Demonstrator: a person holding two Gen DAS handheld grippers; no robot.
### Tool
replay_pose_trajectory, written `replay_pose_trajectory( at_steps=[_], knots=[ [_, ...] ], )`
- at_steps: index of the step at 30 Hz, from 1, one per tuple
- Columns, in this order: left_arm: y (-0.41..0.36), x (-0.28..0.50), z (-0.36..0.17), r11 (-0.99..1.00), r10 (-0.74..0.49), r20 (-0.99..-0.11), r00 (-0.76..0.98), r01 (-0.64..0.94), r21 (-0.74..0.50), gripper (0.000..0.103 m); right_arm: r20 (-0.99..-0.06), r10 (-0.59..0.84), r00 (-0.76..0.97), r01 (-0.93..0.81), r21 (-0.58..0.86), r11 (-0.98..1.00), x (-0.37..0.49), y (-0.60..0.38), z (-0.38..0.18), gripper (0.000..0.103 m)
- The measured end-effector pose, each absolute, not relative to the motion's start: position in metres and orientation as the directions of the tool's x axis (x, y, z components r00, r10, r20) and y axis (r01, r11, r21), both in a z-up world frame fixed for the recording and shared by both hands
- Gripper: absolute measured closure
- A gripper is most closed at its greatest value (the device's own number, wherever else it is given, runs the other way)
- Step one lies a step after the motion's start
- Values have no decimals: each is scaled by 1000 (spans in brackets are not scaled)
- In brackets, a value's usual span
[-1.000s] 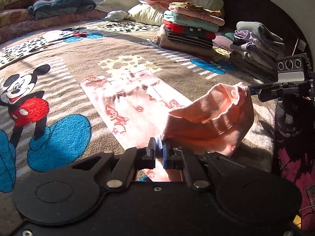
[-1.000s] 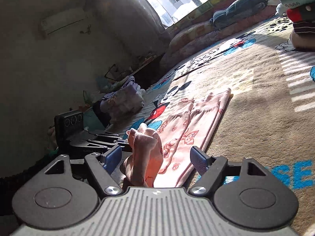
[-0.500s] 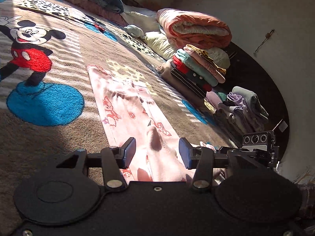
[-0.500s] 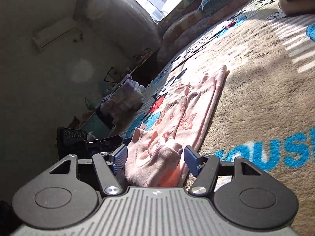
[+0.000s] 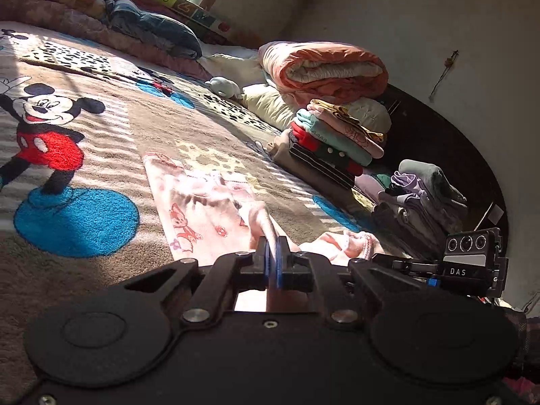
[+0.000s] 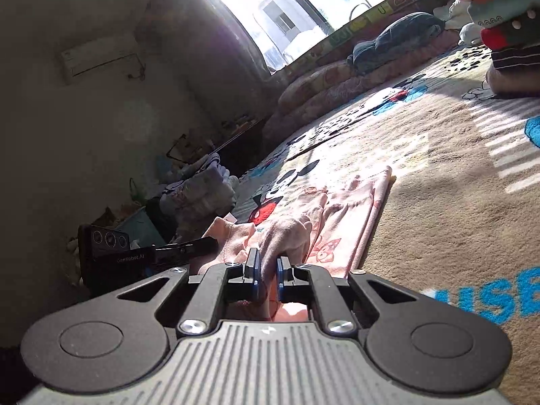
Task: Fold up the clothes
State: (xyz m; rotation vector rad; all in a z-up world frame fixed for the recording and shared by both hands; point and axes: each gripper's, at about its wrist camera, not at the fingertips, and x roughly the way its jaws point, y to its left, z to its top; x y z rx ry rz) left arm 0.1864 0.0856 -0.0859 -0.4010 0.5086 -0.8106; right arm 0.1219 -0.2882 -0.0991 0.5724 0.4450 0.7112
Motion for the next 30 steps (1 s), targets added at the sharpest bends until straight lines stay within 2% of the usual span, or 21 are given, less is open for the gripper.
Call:
replay_pose_trajectory(
  at_steps=[3,15,23,30],
  knots=[
    [87,194,-80,613,-763,-207,613,582,-535,100,-159,712,684,-492,620,611,141,-290,-95,92],
    [95,265,-84,622,-725,-167,668,531,-575,100,-103,681,725,-495,610,619,228,-291,-98,93],
    [88,303,-95,644,-710,-189,679,516,-564,100,-145,637,757,-432,621,654,263,-292,-116,95],
    [81,318,-105,678,-687,-261,679,468,-567,100,-184,623,760,-416,600,684,274,-286,-123,95]
  ],
)
